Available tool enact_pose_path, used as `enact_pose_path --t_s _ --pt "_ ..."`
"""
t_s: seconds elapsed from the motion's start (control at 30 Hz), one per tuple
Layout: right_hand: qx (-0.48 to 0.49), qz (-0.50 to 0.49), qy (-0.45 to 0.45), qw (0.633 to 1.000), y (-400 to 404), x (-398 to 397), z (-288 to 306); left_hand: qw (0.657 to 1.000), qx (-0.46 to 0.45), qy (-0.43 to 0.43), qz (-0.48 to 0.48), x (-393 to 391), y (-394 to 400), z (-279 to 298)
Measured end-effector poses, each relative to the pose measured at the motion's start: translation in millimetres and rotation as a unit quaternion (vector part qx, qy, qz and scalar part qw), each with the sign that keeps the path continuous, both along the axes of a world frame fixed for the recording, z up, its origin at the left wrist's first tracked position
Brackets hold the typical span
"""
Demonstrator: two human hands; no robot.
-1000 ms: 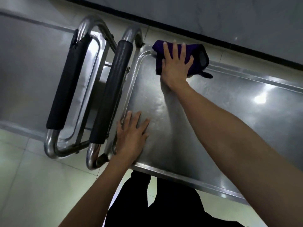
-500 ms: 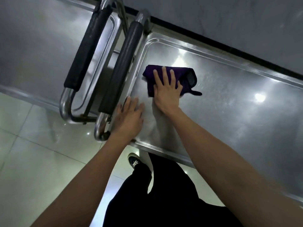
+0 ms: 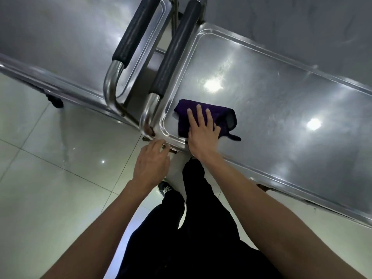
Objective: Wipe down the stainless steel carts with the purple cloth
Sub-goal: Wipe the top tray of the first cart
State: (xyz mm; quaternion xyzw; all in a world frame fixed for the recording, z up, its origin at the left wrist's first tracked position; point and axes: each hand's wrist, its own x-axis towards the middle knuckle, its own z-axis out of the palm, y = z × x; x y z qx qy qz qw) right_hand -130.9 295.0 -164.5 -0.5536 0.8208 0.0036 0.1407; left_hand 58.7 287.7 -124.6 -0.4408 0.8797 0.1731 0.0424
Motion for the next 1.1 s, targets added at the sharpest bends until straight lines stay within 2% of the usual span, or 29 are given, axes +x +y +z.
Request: enact_pose_path --t_s 0.23,0.4,0.67,0.83,1.0,1.1 --pt "0.008 0.057 -0.016 0.998 34 40 5 0.998 0.027 -0.052 -0.008 2 5 0" --pt "0.005 0.063 -0.016 0.998 22 32 3 0.998 0.027 -0.048 0.008 -1 1 -2" --pt "-0.017 0.095 0.002 0.995 -11 0 -3 1.000 0.006 0.016 0.024 -25 -14 -2" --pt "-0.062 0.158 0.006 0.985 -34 -34 -1 0.998 -0.001 0.049 0.031 -57 -36 -1" --pt "-0.099 0.247 -0.054 0.962 -28 -70 -7 0.996 -0.012 0.076 0.045 -73 -54 -2" --pt "-0.118 0.277 -0.059 0.952 -28 -82 -7 0.995 -0.030 0.090 0.040 -73 -56 -1"
